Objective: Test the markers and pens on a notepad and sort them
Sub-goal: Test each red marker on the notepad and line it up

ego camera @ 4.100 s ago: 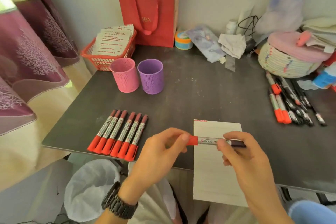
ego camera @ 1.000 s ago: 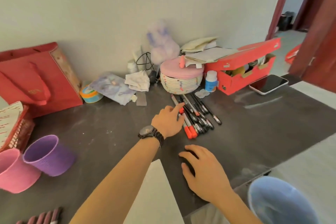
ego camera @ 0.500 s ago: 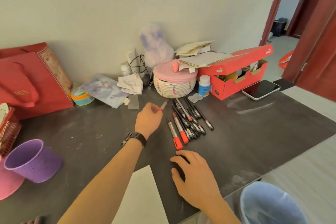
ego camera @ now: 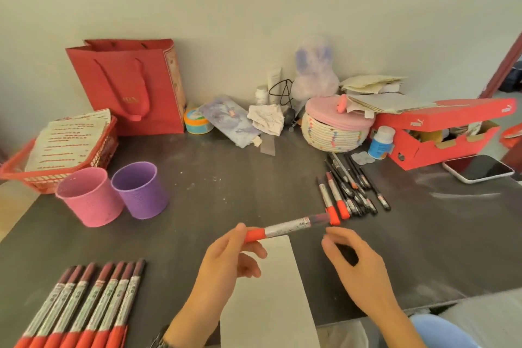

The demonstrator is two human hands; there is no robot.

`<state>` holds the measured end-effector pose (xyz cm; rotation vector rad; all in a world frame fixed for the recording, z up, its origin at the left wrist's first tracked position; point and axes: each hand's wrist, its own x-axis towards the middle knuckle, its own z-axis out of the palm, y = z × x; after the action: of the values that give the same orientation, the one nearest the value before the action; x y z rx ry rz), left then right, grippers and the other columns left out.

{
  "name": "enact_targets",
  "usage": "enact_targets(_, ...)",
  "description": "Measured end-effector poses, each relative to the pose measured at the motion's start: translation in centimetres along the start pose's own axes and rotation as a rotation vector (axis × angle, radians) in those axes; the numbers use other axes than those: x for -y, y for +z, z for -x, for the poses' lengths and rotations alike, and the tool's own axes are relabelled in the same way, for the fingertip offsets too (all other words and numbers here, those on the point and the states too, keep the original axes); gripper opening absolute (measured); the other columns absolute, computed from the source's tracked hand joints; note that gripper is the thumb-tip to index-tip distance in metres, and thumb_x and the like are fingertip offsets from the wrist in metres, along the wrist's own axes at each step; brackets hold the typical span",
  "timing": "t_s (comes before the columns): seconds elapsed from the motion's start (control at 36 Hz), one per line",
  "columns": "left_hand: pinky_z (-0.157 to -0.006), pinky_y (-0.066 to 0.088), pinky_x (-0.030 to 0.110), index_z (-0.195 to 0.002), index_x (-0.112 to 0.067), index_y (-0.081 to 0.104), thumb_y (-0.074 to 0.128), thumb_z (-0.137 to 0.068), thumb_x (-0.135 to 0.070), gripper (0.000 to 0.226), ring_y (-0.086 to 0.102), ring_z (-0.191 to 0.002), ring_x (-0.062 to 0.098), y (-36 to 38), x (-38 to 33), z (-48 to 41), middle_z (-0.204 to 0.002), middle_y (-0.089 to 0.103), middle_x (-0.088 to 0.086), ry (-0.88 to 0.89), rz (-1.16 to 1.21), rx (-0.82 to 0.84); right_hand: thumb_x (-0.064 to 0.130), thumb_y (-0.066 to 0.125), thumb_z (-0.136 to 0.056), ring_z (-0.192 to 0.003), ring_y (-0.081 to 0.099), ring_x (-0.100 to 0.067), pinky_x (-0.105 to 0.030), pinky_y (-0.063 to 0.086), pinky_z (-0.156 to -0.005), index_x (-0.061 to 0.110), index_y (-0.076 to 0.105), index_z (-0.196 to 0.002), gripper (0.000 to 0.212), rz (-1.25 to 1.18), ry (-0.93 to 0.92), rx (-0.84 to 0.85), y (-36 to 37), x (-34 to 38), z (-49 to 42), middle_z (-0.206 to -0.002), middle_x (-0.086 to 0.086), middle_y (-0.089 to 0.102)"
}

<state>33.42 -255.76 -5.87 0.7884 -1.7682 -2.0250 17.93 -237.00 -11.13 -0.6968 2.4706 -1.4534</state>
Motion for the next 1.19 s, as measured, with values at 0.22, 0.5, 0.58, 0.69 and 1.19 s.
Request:
enact_targets(0.22, -0.053, 0.044, 0.017, -0.076, -0.033, 0.076, 0.031, -0.103, -0.051, 0.055, 0.056, -0.048, 0.013, -1.4, 1.0, 3.8, -0.071, 0.073, 0.004, -0.045, -0.117, -0.016, -0.021, 0.052, -0.087, -0.058, 0.057, -0.028, -0.029, 0.050, -0.058, 0.025, 0.071, -0.119, 0.059, -0.690, -0.025, 0.300, 2.7, 4.9, 4.2, -0.080, -0.019, 0.066)
enact_targets(0.5, -0.049, 0.041, 0.013, -0.057, -0.028, 0.069, 0.033, -0.099, -0.059, 0.064, 0.055, -0.047, 0.010, -2.6, 2.3, 4.8, -0.059, 0.069, 0.005, -0.074, -0.206, -0.066, 0.040, 0.066, -0.082, -0.060, 0.061, -0.020, -0.028, 0.055, -0.064, 0.021, 0.080, -0.097, 0.027, -0.654, 0.012, 0.153, 4.5, 7.4, 6.9, -0.069, -0.013, 0.068)
enact_targets(0.58, -0.050, 0.040, 0.015, -0.069, -0.034, 0.070, 0.033, -0.101, -0.057, 0.054, 0.052, -0.045, 0.008, -2.5, 2.6, 4.9, -0.062, 0.068, -0.003, -0.025, -0.288, -0.026, 0.047, 0.068, -0.077, -0.058, 0.062, -0.015, -0.023, 0.055, -0.063, 0.026, 0.081, -0.087, 0.026, -0.615, 0.061, 0.083, 4.9, 7.7, 7.1, -0.069, -0.012, 0.072)
enact_targets(0.69, -0.049, 0.035, 0.015, -0.071, -0.034, 0.068, 0.034, -0.101, -0.056, 0.050, 0.046, -0.047, 0.003, -1.9, 2.8, 4.8, -0.052, 0.055, -0.008, 0.045, -0.460, -0.006, 0.049, 0.067, -0.079, -0.060, 0.066, -0.014, -0.020, 0.055, -0.063, 0.028, 0.081, -0.086, 0.025, -0.574, 0.077, 0.067, 5.0, 7.5, 7.4, -0.071, -0.010, 0.074)
enact_targets(1.19, -0.040, 0.013, 0.015, -0.051, -0.026, 0.021, 0.024, -0.096, -0.048, 0.050, 0.024, -0.036, 0.016, 1.9, 3.7, 6.4, -0.040, 0.023, -0.008, 0.371, -1.058, -0.191, 0.035, 0.059, -0.094, -0.046, 0.022, -0.015, -0.029, 0.032, -0.049, 0.022, 0.030, -0.050, 0.054, -1.493, 0.573, -0.090, 5.7, 10.2, 7.1, -0.050, 0.005, 0.024)
